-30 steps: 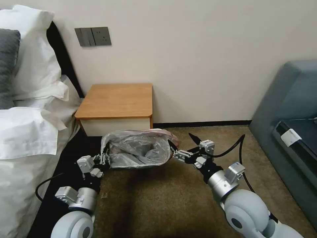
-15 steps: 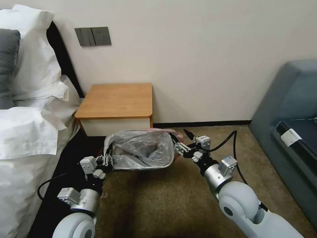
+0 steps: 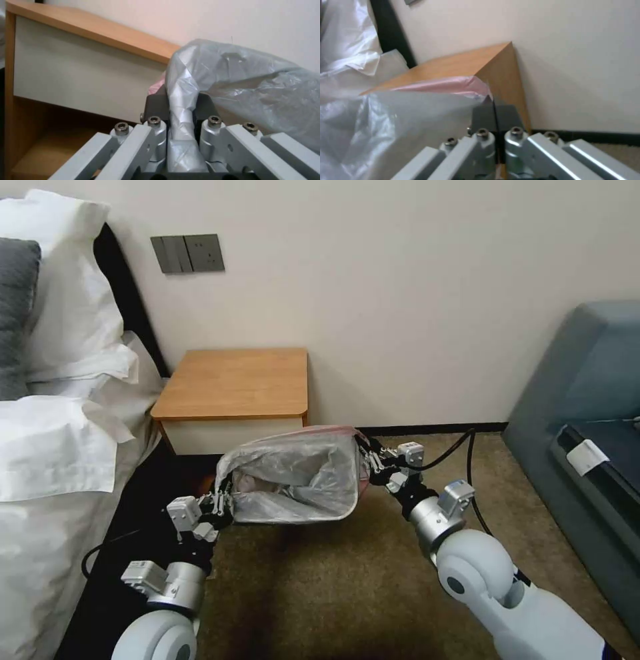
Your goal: Pick up the garbage bag from the table and place it over the trash can.
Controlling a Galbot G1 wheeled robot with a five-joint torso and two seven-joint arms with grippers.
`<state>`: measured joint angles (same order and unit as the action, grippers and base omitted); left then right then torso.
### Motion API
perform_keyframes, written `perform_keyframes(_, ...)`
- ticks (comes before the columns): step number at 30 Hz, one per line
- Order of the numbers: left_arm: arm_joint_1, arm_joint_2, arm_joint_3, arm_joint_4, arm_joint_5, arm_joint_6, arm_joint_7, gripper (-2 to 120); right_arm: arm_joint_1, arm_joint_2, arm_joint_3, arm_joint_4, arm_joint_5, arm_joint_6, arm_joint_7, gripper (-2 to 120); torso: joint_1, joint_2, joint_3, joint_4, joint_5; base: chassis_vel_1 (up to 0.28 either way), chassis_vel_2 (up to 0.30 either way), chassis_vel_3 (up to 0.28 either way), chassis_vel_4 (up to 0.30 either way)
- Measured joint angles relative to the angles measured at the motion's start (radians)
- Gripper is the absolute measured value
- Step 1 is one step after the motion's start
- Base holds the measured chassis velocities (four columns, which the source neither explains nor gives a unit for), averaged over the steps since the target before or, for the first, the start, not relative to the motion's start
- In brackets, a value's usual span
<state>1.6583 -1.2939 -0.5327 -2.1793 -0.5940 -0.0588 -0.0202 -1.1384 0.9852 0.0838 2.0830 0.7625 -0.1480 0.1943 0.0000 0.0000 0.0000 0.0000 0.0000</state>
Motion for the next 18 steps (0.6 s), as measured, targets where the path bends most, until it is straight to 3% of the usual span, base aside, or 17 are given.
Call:
perform_keyframes(5,0.003,0.002,-0.003,-0.007,-0.01,-0.005,0.007,9,0.015,-0.001,0.003,-0.007,0.109,-0.026,0.011,0,0.0,0.0,0.0,0.0,-0.0001,0.0,0.0,0.0,0.0)
perform_keyframes(18,0.023,0.0,-0.008,-0.014,-0.024,-0.006,0.05,9,0.08,-0.003,-0.035,-0.079,0.14,-0.053,-0.006,0,0.0,0.0,0.0,0.0,0.0,0.0,0.0,0.0,0.0)
